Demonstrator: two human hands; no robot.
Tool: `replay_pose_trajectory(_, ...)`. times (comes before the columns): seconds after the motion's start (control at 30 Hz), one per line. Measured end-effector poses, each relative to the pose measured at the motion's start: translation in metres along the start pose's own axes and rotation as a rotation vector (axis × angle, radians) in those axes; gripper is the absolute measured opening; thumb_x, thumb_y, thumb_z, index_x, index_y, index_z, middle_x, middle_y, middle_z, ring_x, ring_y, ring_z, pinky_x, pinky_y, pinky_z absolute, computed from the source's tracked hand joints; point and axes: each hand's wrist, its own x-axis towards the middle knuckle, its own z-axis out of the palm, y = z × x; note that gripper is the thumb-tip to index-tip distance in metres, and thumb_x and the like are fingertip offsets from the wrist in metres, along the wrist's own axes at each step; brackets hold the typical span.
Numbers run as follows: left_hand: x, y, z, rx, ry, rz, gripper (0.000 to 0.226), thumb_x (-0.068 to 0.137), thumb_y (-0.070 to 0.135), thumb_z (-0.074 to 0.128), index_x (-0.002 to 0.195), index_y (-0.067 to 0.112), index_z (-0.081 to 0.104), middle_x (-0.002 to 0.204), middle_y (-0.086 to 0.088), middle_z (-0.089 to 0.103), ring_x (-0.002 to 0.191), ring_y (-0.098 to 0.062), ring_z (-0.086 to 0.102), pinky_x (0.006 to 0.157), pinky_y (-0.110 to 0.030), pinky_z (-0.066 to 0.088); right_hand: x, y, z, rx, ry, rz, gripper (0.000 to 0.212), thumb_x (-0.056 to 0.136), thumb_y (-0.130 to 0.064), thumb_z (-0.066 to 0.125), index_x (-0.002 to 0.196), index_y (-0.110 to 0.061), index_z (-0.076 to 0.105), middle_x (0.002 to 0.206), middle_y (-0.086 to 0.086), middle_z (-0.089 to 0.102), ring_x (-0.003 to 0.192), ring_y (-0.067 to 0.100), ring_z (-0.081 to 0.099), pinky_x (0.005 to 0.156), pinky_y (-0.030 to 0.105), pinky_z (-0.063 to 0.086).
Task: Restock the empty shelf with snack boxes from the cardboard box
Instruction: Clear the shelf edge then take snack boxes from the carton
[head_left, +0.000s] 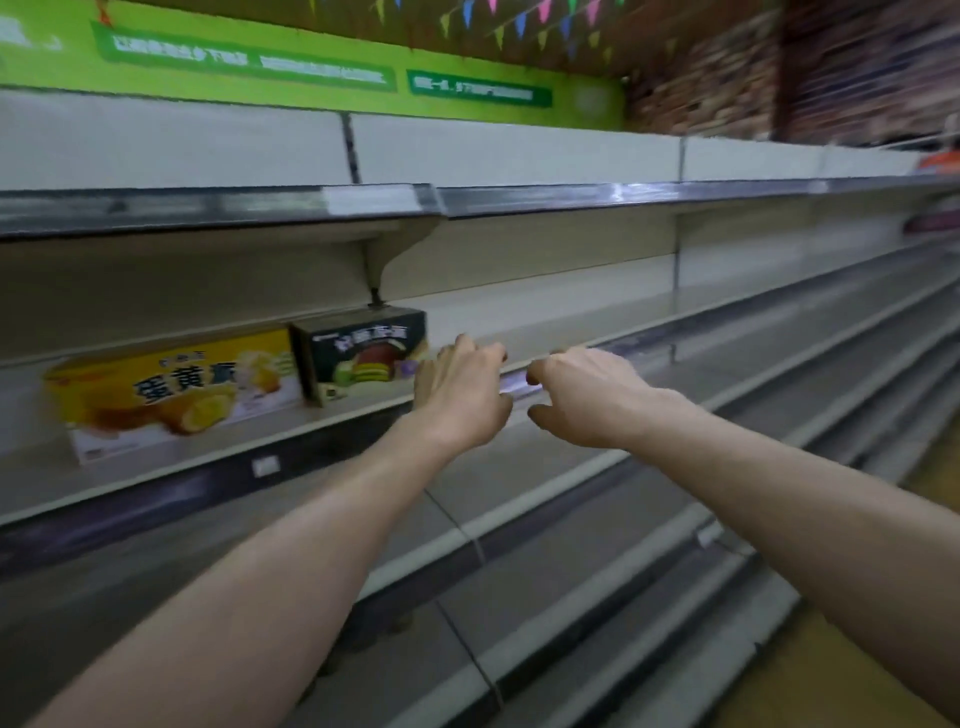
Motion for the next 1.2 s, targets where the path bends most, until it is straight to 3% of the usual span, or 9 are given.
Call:
replay_pose_trajectory(0.23,-0.034,0.145,0.013,-0.053,-0.139,0.210,0.048,0.092,0.032,0.058,0.137,0.022,0.046,0.140,-0.010,0.041,0.129,-0.030,0.042,0.102,-0.041,0.035,-0.115,0.102,-0.007,-0.040,-0.130,0.238,0.036,0.094,-0.032,0.052,0.124,-0.014,0.054,0.121,0.007,0.060,0.109,0.027,0.057,0.082,0.035,0.048)
replay_pose_trajectory(0.63,-0.063,0.349,0.049,-0.151,-0.255,0.586,0.056,0.090,0.038,0.062,0.139,0.020,0.042,0.133,-0.010,0.044,0.123,-0.030,0.046,0.099,-0.043,0.039,-0.271,0.242,-0.023,-0.096,-0.251,0.599,0.042,0.092,-0.041,0.055,0.128,-0.018,0.051,0.122,0.004,0.059,0.110,0.026,0.057,0.084,0.038,0.050)
replay_pose_trajectory(0.87,-0.062,0.441,0.077,-0.242,-0.325,0.807,0.060,0.088,0.039,0.064,0.140,0.020,0.041,0.132,-0.009,0.043,0.123,-0.029,0.045,0.098,-0.043,0.042,-0.327,0.312,-0.029,-0.100,-0.343,0.835,0.052,0.086,-0.041,0.061,0.134,-0.024,0.049,0.128,0.004,0.058,0.115,0.027,0.056,0.092,0.038,0.049)
replay_pose_trajectory(0.97,-0.061,0.476,0.093,-0.270,-0.377,0.890,0.060,0.087,0.039,0.065,0.139,0.019,0.042,0.132,-0.009,0.043,0.123,-0.029,0.045,0.098,-0.042,0.042,-0.352,0.335,-0.031,-0.112,-0.372,0.918,0.049,0.090,-0.038,0.058,0.136,-0.024,0.049,0.131,0.003,0.057,0.117,0.024,0.055,0.088,0.031,0.045)
replay_pose_trajectory(1.1,-0.067,0.519,0.116,-0.290,-0.455,0.993,0.054,0.086,0.036,0.065,0.133,0.018,0.045,0.125,-0.008,0.045,0.118,-0.028,0.047,0.089,-0.040,0.044,-0.385,0.362,-0.021,-0.095,-0.418,1.044,0.044,0.088,-0.042,0.059,0.127,-0.023,0.056,0.123,0.005,0.061,0.107,0.027,0.059,0.087,0.038,0.051)
replay_pose_trajectory(1.2,-0.075,0.546,0.133,-0.283,-0.509,1.058,0.051,0.085,0.033,0.066,0.130,0.017,0.048,0.127,-0.010,0.044,0.119,-0.031,0.046,0.090,-0.042,0.045,-0.409,0.377,-0.008,-0.077,-0.460,1.110,0.039,0.087,-0.039,0.059,0.120,-0.019,0.061,0.116,0.007,0.063,0.103,0.028,0.059,0.087,0.040,0.051)
